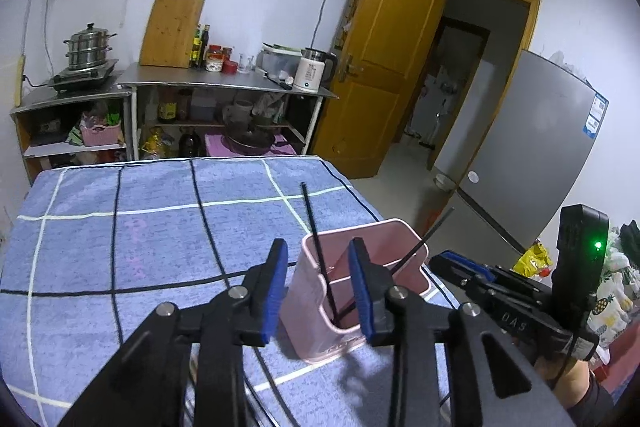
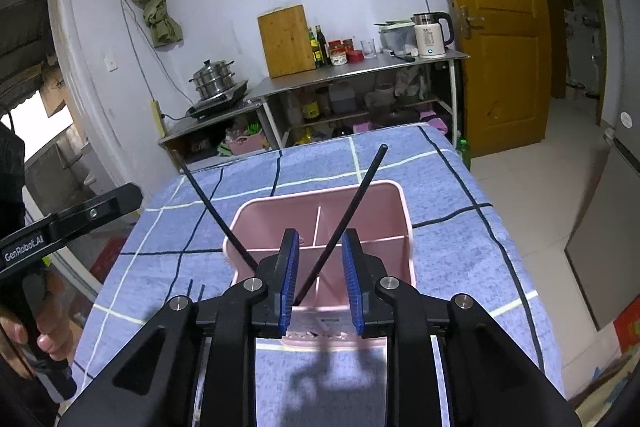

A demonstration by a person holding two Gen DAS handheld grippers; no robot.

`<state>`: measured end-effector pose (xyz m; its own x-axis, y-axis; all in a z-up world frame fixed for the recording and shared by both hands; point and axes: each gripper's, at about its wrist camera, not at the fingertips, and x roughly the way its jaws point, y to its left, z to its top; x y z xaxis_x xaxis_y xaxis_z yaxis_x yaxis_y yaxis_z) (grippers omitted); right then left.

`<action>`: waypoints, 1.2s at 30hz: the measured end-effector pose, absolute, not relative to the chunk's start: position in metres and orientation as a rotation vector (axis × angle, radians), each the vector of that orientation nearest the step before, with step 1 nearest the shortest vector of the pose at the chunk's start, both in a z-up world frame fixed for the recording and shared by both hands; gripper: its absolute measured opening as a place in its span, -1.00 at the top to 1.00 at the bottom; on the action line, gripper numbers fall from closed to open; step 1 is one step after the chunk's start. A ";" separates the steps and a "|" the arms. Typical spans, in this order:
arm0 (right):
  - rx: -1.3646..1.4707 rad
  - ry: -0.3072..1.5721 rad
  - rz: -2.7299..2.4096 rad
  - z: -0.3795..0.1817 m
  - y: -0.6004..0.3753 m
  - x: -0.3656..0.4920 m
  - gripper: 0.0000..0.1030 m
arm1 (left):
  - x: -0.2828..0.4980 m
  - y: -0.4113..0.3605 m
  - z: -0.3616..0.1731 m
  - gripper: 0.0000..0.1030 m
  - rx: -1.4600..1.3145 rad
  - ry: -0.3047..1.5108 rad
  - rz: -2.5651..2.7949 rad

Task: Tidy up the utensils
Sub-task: 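Open both tools to drop the chopsticks into the pink holder, then lower the left tool onto another black chopstick while the right tool grasps one too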

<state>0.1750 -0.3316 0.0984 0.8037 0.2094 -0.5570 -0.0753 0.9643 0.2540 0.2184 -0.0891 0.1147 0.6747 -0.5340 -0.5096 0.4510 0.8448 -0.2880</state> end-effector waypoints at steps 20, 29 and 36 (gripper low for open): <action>0.135 0.578 0.279 0.095 -0.269 0.114 0.55 | 0.149 0.003 0.077 0.36 -0.155 0.576 -0.329; 0.115 0.682 0.312 0.051 -0.244 0.123 0.55 | 0.165 0.012 0.015 0.35 -0.188 0.727 -0.277; 0.109 0.790 0.347 0.005 -0.221 0.141 0.55 | 0.183 0.006 -0.035 0.36 -0.194 0.836 -0.249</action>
